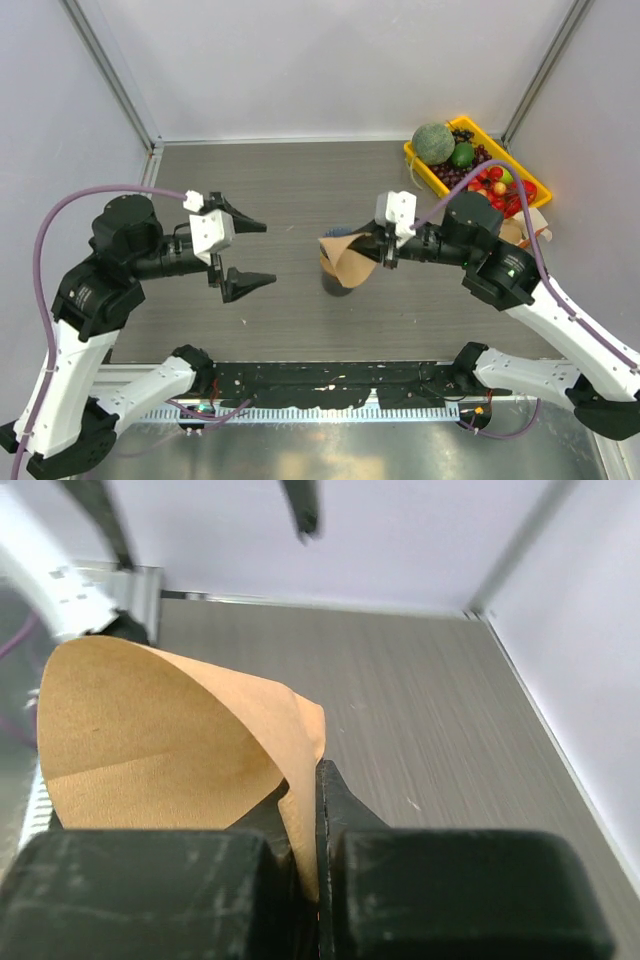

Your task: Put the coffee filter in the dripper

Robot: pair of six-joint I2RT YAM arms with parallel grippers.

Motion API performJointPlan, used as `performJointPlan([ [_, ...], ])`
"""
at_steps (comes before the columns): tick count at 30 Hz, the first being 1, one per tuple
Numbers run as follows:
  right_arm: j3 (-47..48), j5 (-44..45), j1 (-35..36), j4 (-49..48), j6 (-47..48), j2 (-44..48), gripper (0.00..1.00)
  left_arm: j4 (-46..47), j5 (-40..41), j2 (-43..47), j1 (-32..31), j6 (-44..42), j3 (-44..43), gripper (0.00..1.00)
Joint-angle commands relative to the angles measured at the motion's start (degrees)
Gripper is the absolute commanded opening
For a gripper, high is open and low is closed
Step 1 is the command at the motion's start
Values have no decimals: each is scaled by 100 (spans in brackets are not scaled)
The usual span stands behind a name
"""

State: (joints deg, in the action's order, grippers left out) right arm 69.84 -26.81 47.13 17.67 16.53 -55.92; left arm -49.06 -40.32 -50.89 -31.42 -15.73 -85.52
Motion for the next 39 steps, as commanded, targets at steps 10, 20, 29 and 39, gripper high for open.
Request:
performJointPlan([
  [10, 170, -1547, 551, 211, 632, -68, 5, 247, -442, -562, -839, -809, 228, 79],
  [20, 161, -1450, 639, 8, 412, -200, 5, 265, -398, -913, -1296, -888, 228, 70],
  [29, 258, -1318, 771, 140, 658, -253, 5, 274, -460, -1054, -1525, -836, 237, 42],
  [39, 293, -1002, 771, 210, 561, -200, 5, 160, -451, -896, -1551, -871, 448, 23],
])
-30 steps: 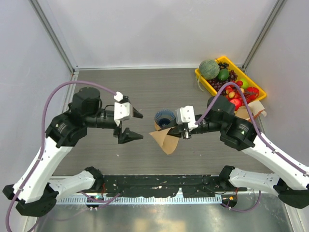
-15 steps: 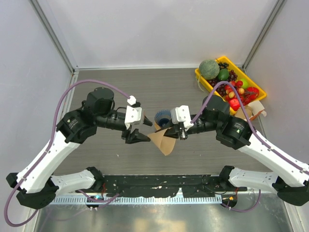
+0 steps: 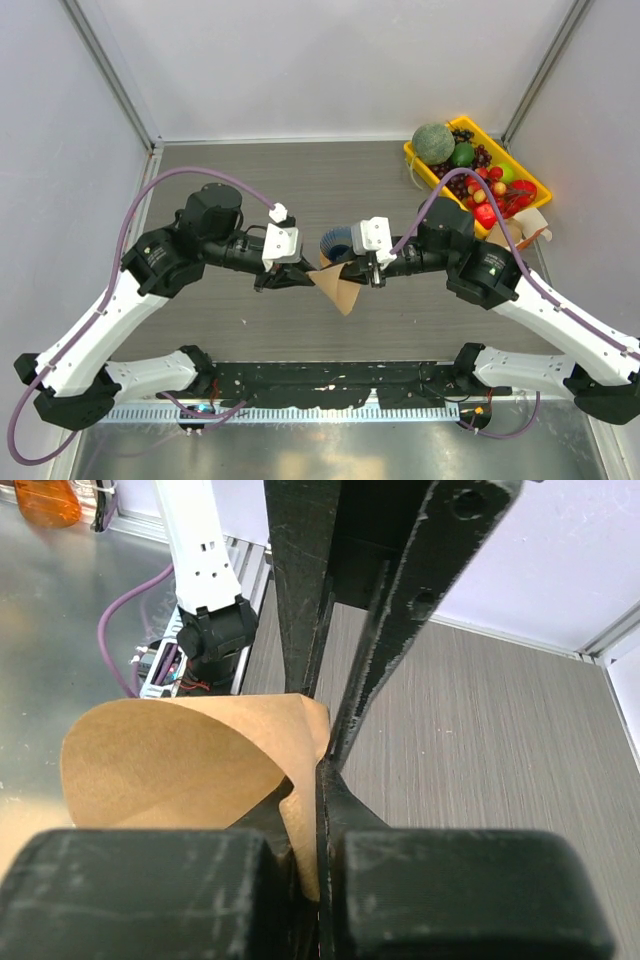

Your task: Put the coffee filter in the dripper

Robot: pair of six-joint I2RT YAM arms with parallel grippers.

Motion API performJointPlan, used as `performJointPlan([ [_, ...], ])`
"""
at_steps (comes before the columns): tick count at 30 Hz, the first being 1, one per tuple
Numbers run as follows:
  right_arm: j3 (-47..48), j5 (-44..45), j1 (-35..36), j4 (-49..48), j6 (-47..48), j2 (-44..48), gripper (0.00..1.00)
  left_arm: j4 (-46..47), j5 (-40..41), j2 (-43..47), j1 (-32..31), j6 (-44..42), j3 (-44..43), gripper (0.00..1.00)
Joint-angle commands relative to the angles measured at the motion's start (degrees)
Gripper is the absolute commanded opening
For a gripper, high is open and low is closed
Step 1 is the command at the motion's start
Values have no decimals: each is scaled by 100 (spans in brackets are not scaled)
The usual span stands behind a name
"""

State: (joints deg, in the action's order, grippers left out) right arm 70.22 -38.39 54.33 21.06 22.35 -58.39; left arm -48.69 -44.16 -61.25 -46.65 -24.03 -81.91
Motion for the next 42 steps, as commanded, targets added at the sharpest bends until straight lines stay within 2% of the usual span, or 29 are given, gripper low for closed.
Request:
performJointPlan([
  [1, 238, 165, 52, -102, 23, 64, 5, 123, -66, 166, -19, -23, 140, 20],
  [3, 229, 218, 52, -50, 15, 82, 8, 158, -118, 210, 7, 21, 184, 13],
  [6, 256, 271, 52, 99, -20, 73, 24, 140, -312, 237, 95, 30, 228, 2],
  [10, 387, 455, 43, 363, 33, 100, 27, 158, -391, 307, 183, 65, 316, 0],
  [13, 423, 613, 43, 504, 68, 205, 34, 158, -400, 360, 244, 109, 403, 0],
  [21, 458, 789, -27, 900, 103, 337, 32, 272, -664, 404, 403, 241, 439, 0],
  [23, 458, 798, -36, 900, 77, 346, 25, 307, -708, 404, 411, 302, 465, 0],
  [24, 467, 789, -45, 883, 68, 337, 16, 351, -708, 404, 411, 355, 491, 0],
  [25, 475, 781, -36, 891, 50, 328, 12, 403, -725, 395, 411, 425, 492, 0],
  [26, 493, 781, -45, 882, 42, 302, 5, 456, -717, 395, 411, 487, 509, 1],
  [27, 511, 754, -45, 891, 41, 285, 5, 500, -708, 386, 411, 539, 501, 10],
  [28, 519, 737, -36, 909, 41, 267, 5, 518, -690, 369, 411, 583, 483, 28],
  [29, 537, 684, -45, 917, 41, 249, 5, 553, -673, 369, 411, 619, 483, 41],
  [31, 546, 649, -45, 909, -2, 206, 5, 606, -620, 360, 411, 733, 483, 53],
  [38, 546, 535, -45, 830, -169, 74, 5, 773, -611, 263, 298, 856, 492, 64],
  [40, 563, 491, -45, 803, -196, 47, 5, 782, -594, 228, 262, 865, 483, 62],
  [42, 590, 491, -45, 803, -205, 21, 5, 817, -602, 202, 253, 891, 474, 55],
])
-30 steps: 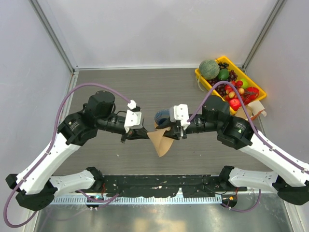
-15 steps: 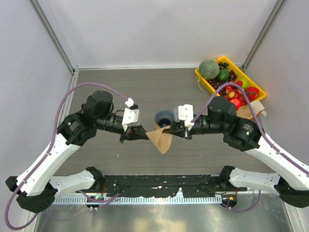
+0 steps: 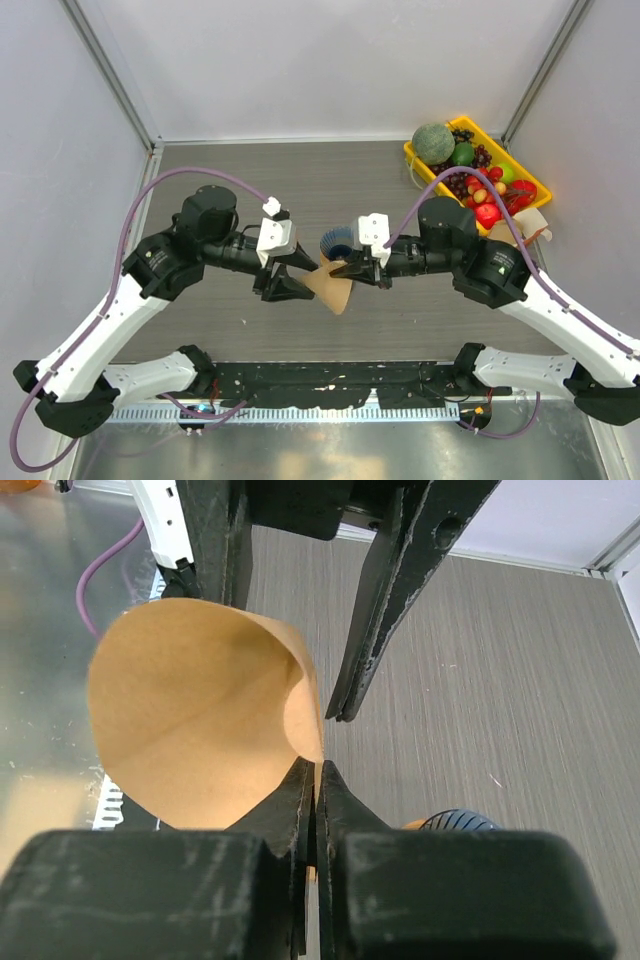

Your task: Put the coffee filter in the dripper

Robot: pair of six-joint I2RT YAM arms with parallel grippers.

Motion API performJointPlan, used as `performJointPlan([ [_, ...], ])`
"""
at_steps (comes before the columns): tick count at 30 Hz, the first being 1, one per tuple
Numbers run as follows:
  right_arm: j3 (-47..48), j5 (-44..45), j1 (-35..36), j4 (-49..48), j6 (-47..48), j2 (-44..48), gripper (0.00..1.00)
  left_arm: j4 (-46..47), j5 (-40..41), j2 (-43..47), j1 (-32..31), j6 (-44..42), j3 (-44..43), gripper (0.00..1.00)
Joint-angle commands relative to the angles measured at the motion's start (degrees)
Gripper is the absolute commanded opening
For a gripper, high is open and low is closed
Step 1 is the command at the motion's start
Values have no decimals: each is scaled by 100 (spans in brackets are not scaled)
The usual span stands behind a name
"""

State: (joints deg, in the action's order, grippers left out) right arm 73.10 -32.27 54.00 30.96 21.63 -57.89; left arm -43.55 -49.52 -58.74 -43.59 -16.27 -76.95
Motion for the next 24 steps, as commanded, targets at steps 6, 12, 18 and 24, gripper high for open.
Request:
performJointPlan([
  [6, 310, -25, -12, -161, -159, 6, 5, 259, 12, -32, -53, 98, 22, 29],
  [12, 319, 28, -91, -38, -203, 93, 14, 189, 74, 73, -44, 45, 101, 18],
  [18, 459, 107, -258, 322, -185, 111, 32, 66, -14, 91, -44, -69, 48, 0],
  [24, 459, -60, -399, 481, -80, 181, 29, 75, -260, 73, -9, -130, 31, 0],
])
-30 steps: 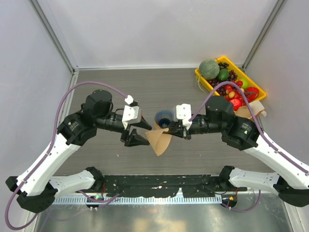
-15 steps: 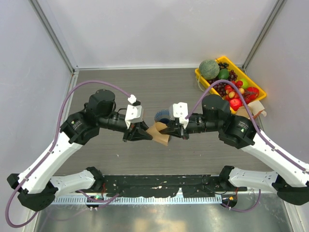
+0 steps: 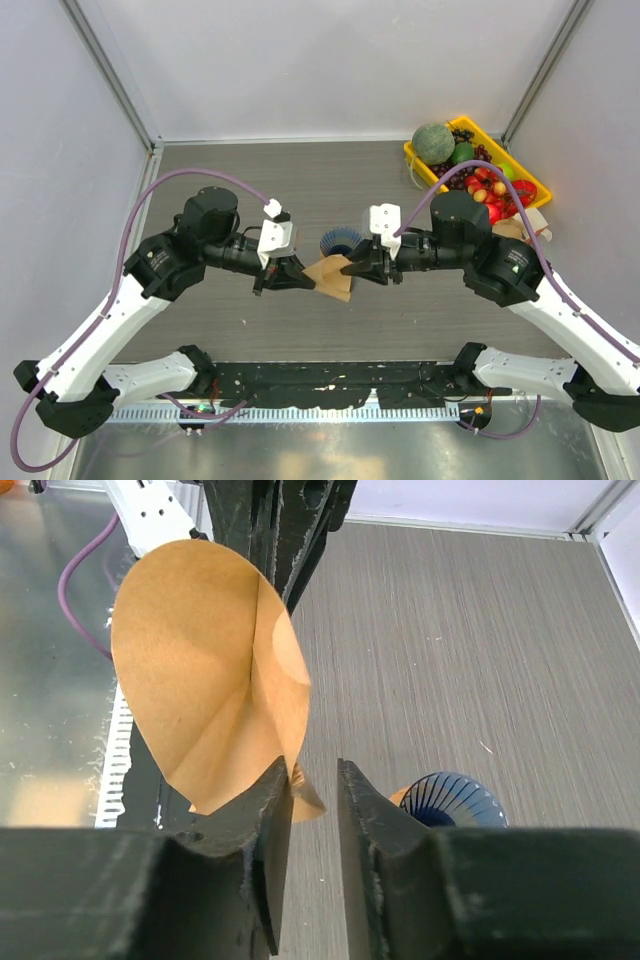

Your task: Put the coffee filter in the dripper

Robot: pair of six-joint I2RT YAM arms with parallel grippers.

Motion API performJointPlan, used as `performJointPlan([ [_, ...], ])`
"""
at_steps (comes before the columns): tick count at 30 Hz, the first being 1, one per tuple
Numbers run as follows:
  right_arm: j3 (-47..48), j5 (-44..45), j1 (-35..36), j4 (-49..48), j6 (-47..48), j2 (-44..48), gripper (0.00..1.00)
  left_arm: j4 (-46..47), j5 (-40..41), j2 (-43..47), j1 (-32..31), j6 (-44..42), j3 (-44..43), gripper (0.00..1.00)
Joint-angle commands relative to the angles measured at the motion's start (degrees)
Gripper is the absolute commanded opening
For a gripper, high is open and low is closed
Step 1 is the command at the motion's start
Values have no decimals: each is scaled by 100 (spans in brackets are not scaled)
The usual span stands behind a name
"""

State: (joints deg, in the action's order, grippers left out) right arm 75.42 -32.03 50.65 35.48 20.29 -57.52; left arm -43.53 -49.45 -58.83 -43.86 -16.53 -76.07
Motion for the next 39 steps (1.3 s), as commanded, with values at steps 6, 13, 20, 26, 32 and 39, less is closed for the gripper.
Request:
performJointPlan([
  [6, 245, -365, -64, -24, 36, 56, 5, 160, -329, 3, 17, 62, -153, 18],
  [13, 228, -558, -47, -94, -61, 39, 5, 371, -188, -85, 9, 344, -162, 47],
  [20, 228, -366, -55, 46, -78, 83, 10, 380, -249, -67, 35, 344, -145, 0],
  [26, 404, -628, -424, 502, -201, 126, 84, 590, -486, -23, 246, 615, -136, 0],
  [32, -62, -1006, -434, -278, -939, 268, 92, 1240, -759, -67, 351, 1344, -83, 0],
  [39, -106, -1121, -416, -1148, -1581, -93, 83, 1882, -566, -129, 369, 2101, -66, 0],
])
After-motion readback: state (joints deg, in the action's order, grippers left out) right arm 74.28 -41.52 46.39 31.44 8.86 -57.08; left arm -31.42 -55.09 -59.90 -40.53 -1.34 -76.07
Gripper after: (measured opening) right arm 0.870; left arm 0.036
